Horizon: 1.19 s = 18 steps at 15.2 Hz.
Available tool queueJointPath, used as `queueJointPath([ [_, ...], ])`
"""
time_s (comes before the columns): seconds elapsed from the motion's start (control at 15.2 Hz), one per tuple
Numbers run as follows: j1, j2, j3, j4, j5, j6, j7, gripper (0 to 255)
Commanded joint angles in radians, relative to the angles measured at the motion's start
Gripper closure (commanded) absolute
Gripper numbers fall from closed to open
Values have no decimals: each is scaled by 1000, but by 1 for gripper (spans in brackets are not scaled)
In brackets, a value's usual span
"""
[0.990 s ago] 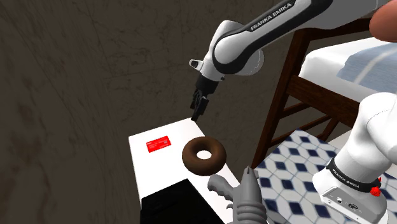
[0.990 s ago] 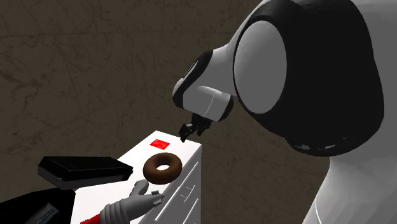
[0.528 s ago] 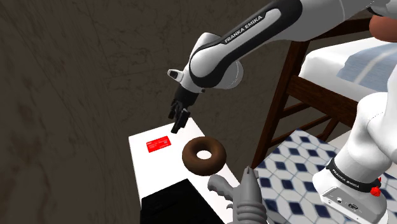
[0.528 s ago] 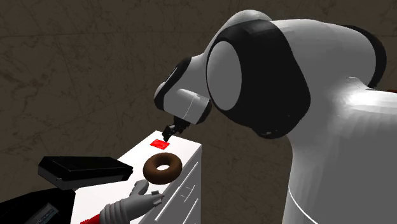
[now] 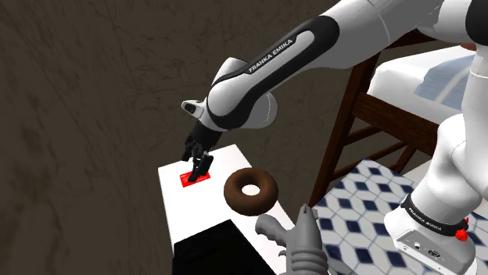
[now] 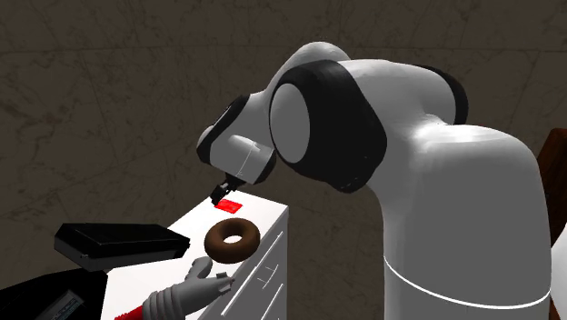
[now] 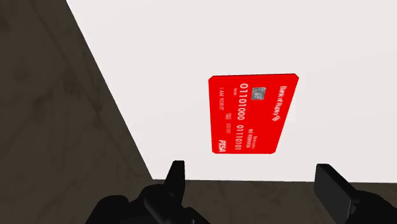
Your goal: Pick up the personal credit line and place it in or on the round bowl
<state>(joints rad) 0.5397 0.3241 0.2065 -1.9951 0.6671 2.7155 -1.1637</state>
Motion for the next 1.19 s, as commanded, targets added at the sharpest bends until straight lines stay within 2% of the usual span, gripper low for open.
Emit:
queueJointPath([
  [0.0, 7, 27, 4, 18, -1, 14, -1, 0],
  [0.26, 20, 90, 9, 55, -1, 47, -3, 0],
  [0.79, 20, 90, 9, 54, 0, 46, -3, 0],
  [0.86, 20, 90, 9, 54, 0, 46, -3, 255],
  [1.12, 18, 94, 8, 61, -2, 42, -4, 255],
])
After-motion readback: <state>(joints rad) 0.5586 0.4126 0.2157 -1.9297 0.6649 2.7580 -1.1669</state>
